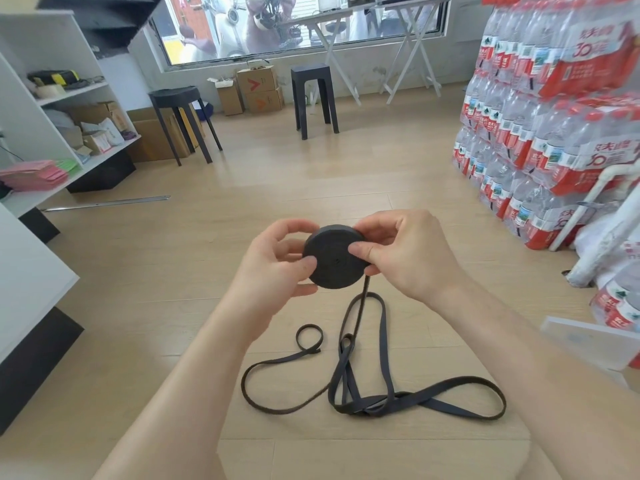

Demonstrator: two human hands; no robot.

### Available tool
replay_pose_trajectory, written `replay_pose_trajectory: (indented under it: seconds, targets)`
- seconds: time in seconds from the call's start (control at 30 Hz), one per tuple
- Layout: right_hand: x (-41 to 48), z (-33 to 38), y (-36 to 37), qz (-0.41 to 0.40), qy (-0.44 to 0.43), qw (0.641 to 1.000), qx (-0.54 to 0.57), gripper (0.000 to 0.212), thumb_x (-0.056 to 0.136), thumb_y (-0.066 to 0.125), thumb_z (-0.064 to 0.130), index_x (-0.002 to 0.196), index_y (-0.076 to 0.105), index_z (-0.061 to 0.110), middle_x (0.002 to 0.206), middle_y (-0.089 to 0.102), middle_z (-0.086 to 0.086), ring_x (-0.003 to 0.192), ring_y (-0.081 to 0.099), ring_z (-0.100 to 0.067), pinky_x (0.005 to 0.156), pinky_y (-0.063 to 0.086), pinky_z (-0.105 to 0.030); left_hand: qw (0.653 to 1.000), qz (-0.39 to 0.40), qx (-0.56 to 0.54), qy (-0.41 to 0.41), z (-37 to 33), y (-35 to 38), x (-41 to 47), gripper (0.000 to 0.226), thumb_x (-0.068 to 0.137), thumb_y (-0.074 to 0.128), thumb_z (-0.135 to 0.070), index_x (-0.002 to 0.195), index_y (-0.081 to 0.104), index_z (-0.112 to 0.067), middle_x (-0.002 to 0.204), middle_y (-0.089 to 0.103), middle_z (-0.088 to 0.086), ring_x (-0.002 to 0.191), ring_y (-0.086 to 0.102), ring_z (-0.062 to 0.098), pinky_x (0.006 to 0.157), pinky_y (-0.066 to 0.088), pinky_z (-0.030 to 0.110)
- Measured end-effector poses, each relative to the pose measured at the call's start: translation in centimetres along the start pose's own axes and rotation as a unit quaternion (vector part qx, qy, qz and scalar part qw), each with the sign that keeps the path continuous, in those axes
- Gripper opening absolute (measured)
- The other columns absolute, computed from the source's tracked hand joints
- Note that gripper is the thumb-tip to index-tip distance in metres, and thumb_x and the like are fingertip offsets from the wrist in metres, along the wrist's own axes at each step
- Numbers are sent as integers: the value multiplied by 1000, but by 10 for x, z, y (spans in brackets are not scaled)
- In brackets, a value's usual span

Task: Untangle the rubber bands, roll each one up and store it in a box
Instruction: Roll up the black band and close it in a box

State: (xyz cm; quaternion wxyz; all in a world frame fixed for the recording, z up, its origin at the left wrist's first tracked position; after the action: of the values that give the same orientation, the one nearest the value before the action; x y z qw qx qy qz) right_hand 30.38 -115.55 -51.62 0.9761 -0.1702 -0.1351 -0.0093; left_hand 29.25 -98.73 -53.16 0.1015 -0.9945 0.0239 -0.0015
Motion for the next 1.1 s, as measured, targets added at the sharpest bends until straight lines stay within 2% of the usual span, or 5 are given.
replay_pose_trajectory:
  seconds: [0.13, 0.23, 0.5, 0.9, 1.1]
  targets:
    - [-2, 13, 15, 72, -93, 983, -138, 16, 77, 73, 7, 87, 77, 19, 75, 73, 5, 70, 67, -9, 73, 57, -36, 948, 8, 287, 140, -25, 13, -7, 19, 83, 68, -22, 99, 68, -32, 84, 70, -11, 83, 63, 7, 74, 54, 29]
    - [-6, 15, 27, 116, -116, 974, -156, 13, 78, 74, 9, 87, 76, 18, 77, 74, 5, 75, 68, -8, 74, 56, -31, 918, -11, 371, 140, -28, 11, -7, 7, 83, 68, -31, 88, 72, -30, 72, 68, -6, 74, 62, 16, 72, 51, 39]
    - [-4, -9, 16, 115, 76, 990, 41, 14, 80, 77, 12, 93, 76, 15, 82, 76, -5, 75, 73, -16, 54, 56, -25, 980, -103, 148, 81, -21, -16, -3, 36, 78, 75, -14, 58, 70, -44, 66, 72, -12, 72, 70, 13, 76, 57, 42]
    - [-8, -12, 15, 103, 71, 986, 113, 21, 77, 77, 2, 95, 76, 12, 89, 77, -7, 83, 73, -21, 76, 60, -30, 988, -138, -65, 7, 0, -19, -2, 7, 81, 70, -5, 87, 73, -9, 75, 74, 6, 71, 68, 19, 74, 58, 42]
    - [-6, -19, 11, 47, 112, 987, 109, 14, 76, 81, 10, 88, 76, 14, 79, 76, -6, 70, 72, -17, 57, 54, -23, 980, -159, -117, 1, 3, -17, -2, 7, 82, 69, -4, 84, 72, -10, 70, 74, 0, 68, 69, 15, 70, 59, 37]
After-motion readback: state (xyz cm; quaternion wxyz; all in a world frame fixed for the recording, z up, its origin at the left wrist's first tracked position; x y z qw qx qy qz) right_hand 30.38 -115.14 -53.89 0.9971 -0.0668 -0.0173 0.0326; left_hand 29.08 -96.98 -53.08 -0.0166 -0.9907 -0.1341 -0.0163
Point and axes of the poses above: each hand's wrist, its own x-axis towards the middle knuckle, its own y-axis out of the palm, z = x × y, the point moved 9 cm from there along x, towards the middle knuckle
